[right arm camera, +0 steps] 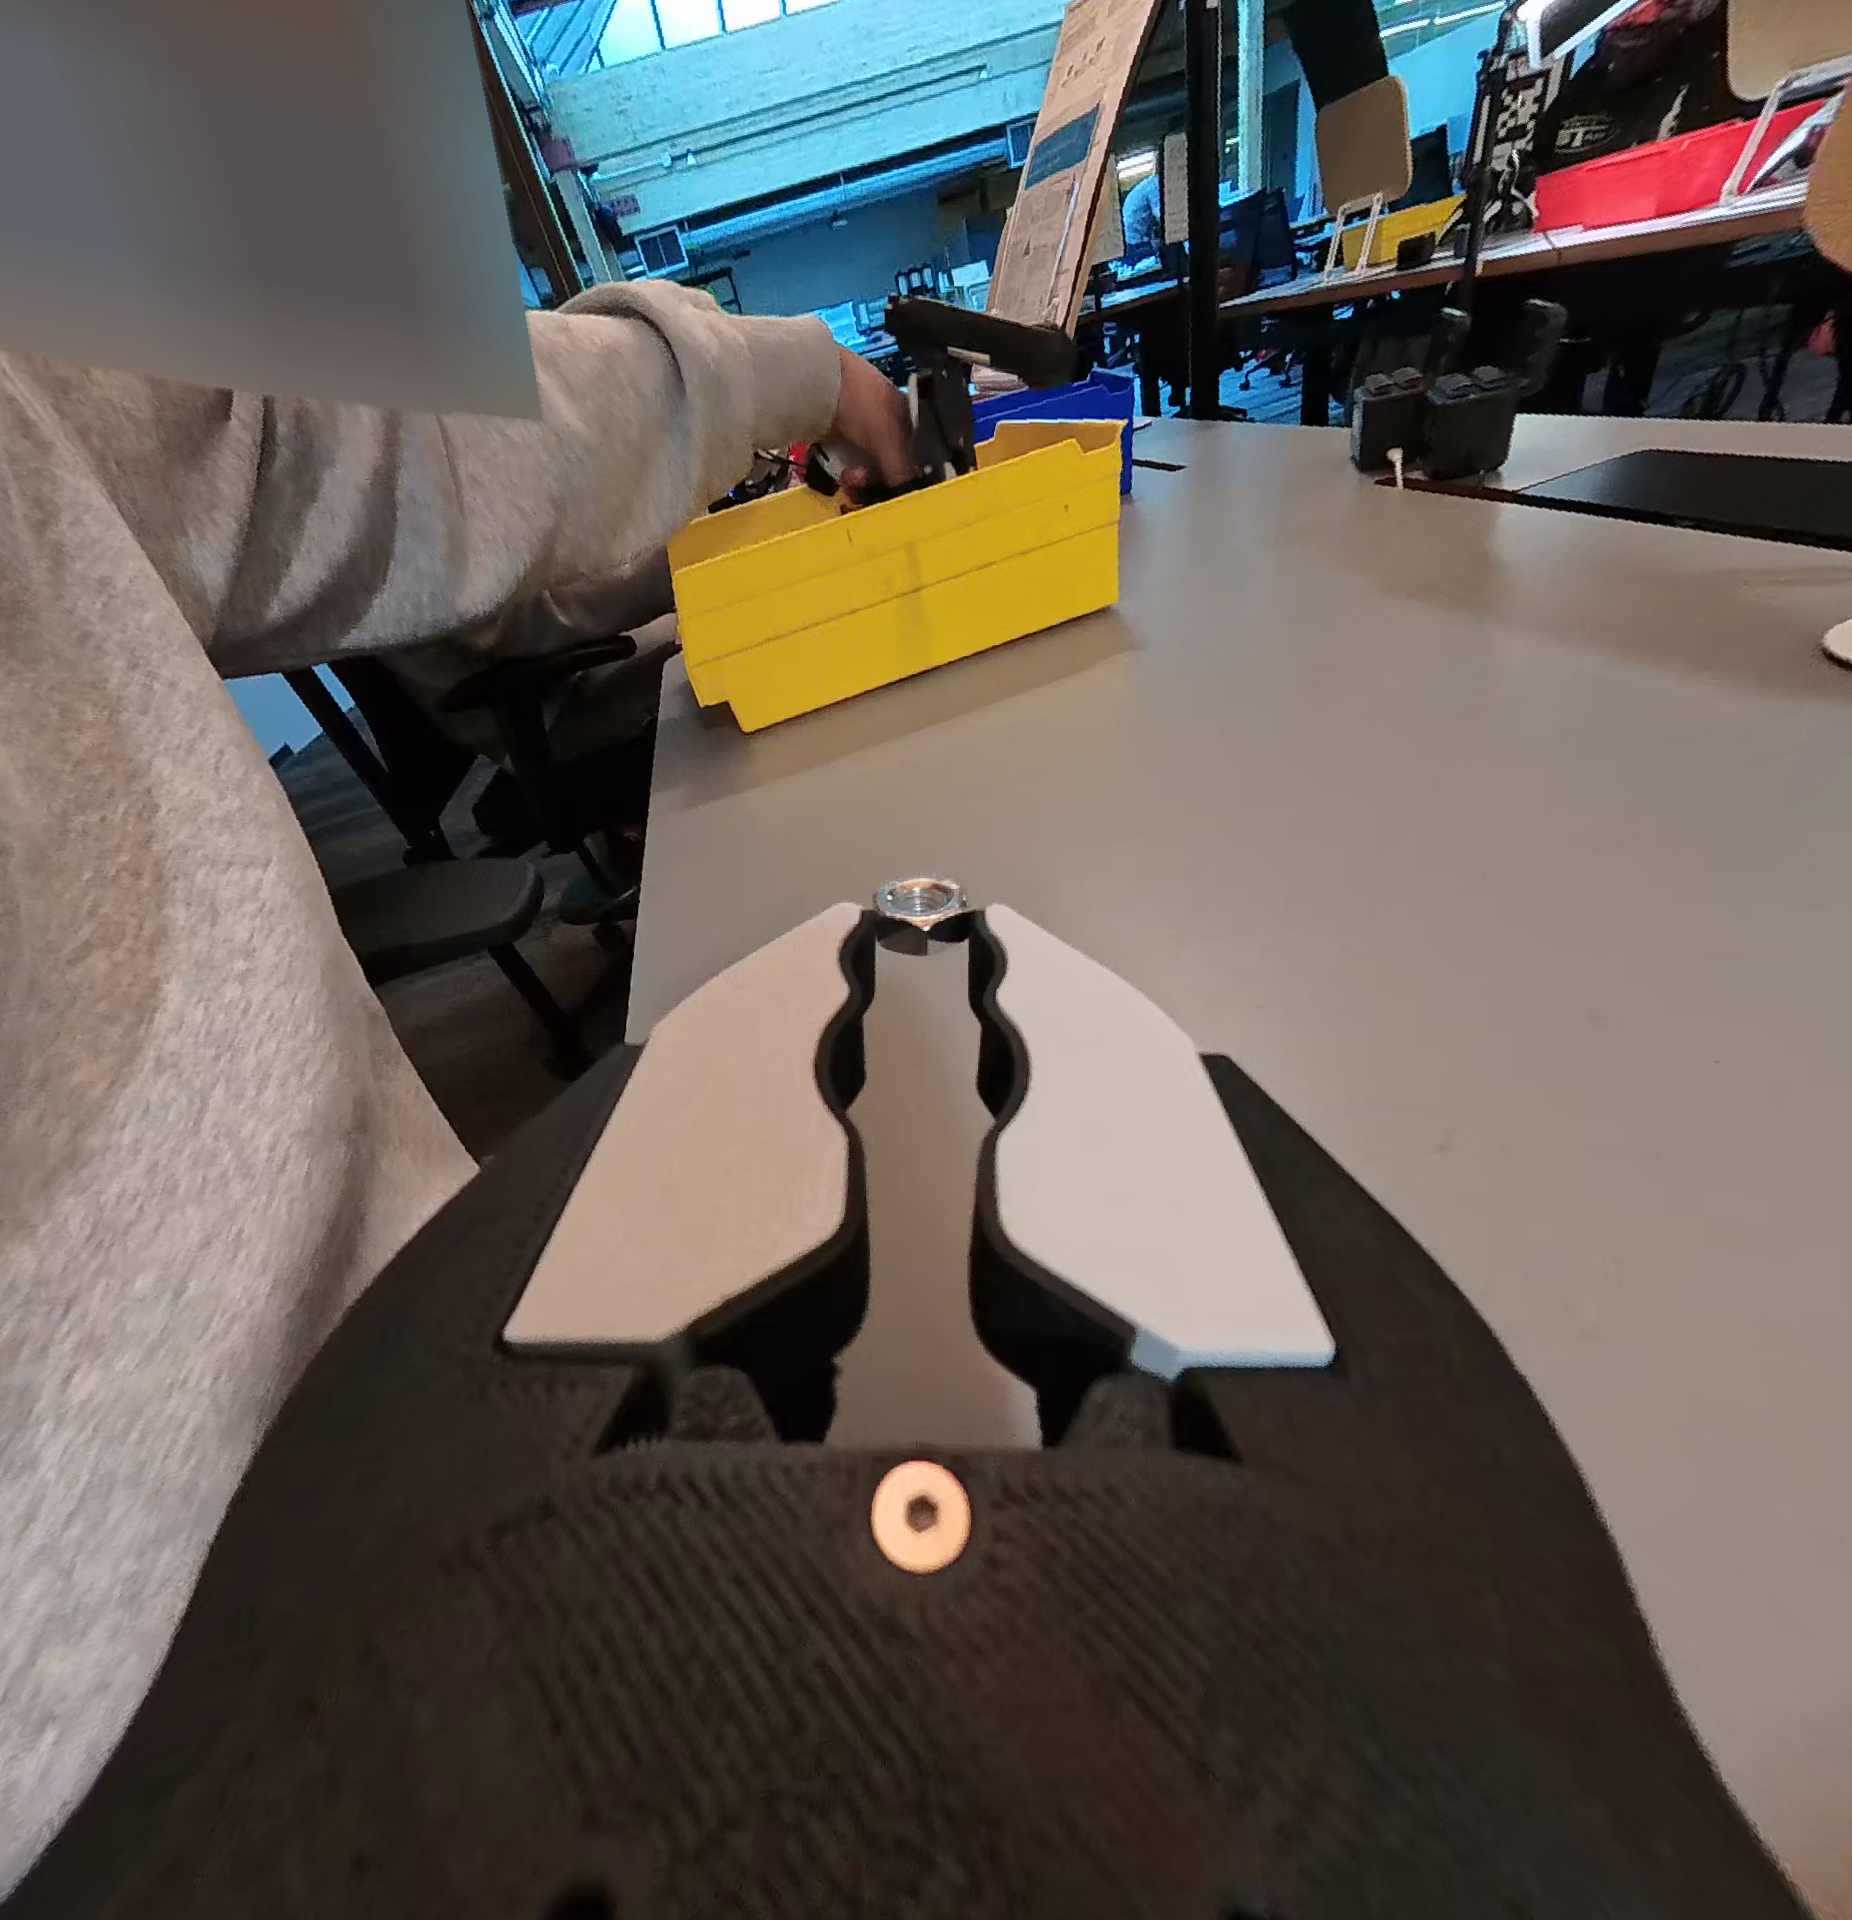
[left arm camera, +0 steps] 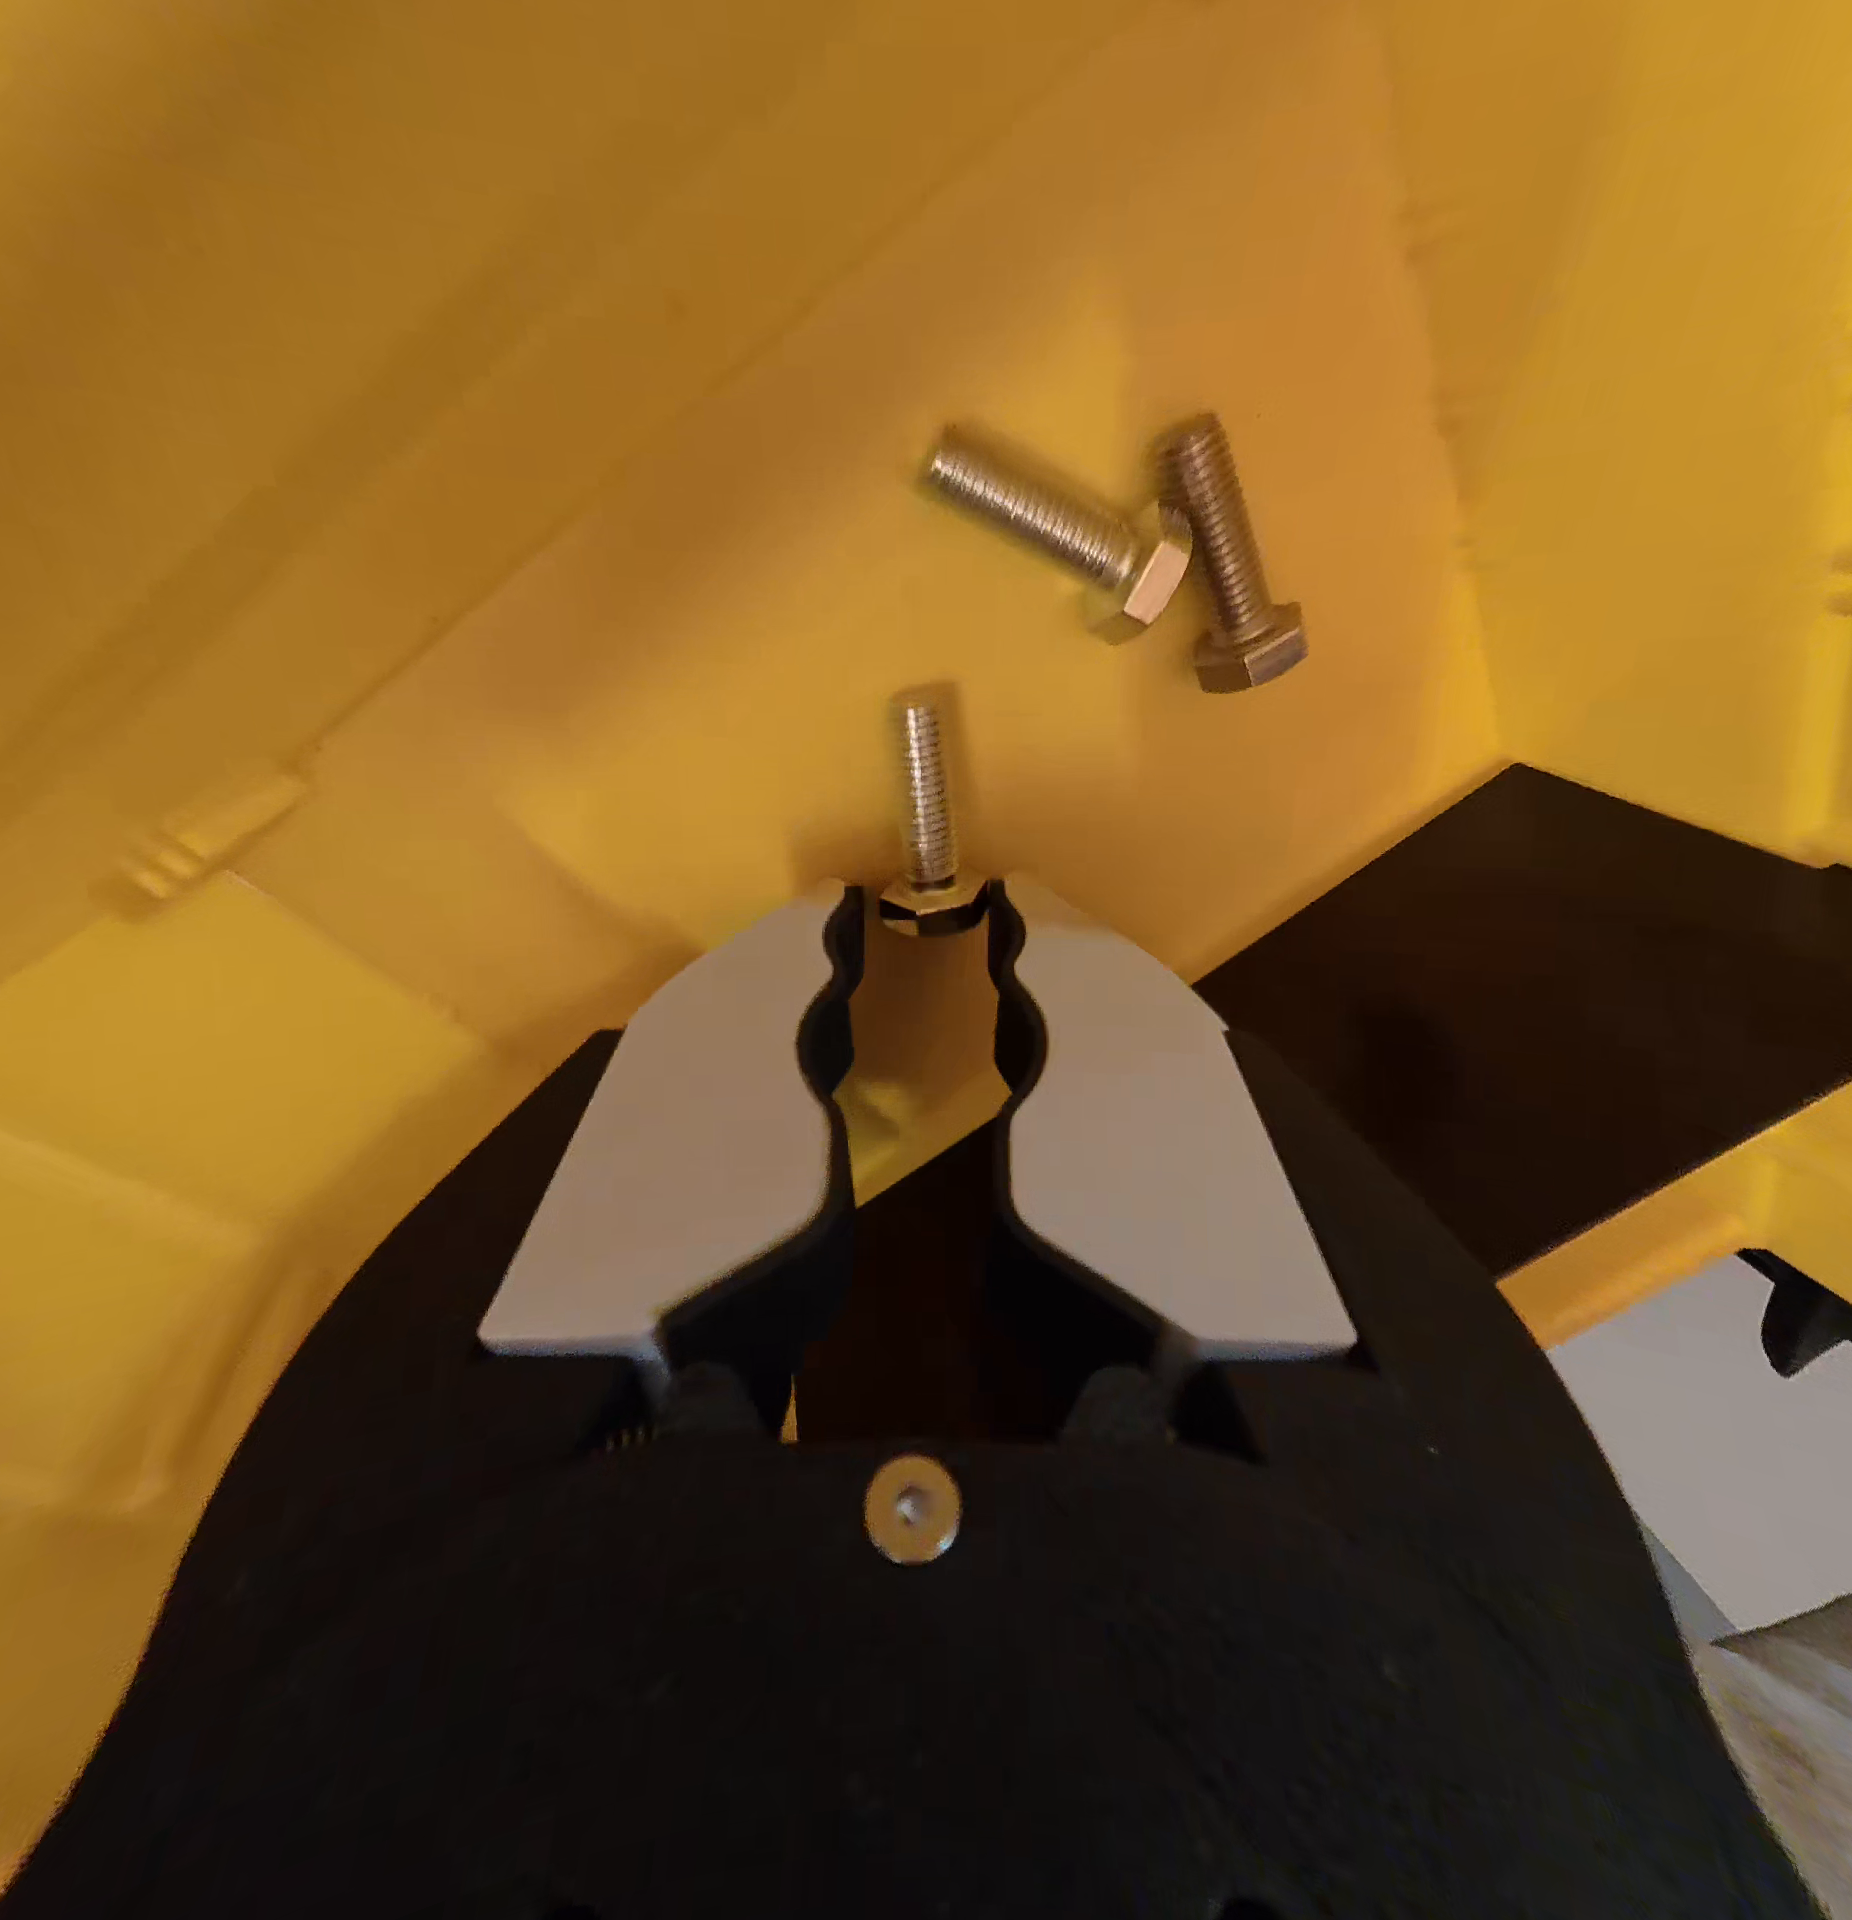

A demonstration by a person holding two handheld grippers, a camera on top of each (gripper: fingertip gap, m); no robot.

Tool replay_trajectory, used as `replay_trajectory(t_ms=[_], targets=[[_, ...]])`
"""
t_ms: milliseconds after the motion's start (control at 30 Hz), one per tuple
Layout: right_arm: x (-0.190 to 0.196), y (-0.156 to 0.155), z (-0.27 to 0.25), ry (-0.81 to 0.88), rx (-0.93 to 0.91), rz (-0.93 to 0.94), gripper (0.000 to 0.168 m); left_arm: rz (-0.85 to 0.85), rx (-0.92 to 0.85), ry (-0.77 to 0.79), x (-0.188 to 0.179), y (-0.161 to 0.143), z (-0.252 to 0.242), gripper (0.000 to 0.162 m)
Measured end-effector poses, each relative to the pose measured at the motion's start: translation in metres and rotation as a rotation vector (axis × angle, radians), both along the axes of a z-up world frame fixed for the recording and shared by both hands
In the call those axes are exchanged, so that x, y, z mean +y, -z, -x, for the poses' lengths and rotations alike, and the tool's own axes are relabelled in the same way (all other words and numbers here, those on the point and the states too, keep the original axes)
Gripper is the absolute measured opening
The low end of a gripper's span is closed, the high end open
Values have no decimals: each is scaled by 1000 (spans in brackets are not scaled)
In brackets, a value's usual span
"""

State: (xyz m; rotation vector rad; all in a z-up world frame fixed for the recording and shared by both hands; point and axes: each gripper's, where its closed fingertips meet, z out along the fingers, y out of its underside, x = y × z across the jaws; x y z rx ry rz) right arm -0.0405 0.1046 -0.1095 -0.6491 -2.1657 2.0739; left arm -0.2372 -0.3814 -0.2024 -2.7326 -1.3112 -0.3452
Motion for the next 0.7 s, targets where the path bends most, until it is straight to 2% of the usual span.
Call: replay_trajectory(t_ms=[267, 367, 433, 533, 633, 700], targets=[[-1, 0, -2, 1, 23, -11, 17, 17, 17, 12, 3, 0, 1, 22], [1, -2, -2, 8, 23, 1, 17, -30, 65, -34, 1, -15, 3, 21], [2, -2, -1, 11, 19, 11, 17, -105, 149, -70, 3, -38, 9, 21], [3, -3, 0, 18, 19, 21, 17, -325, 331, -93, 27, -92, 15, 20], [5, -4, 1, 28, 18, 27, 17, -573, 547, -51, 79, -150, 7, 20], [6, -5, 2, 36, 19, 36, 17, -742, 707, -12, 130, -186, -9, 20]])
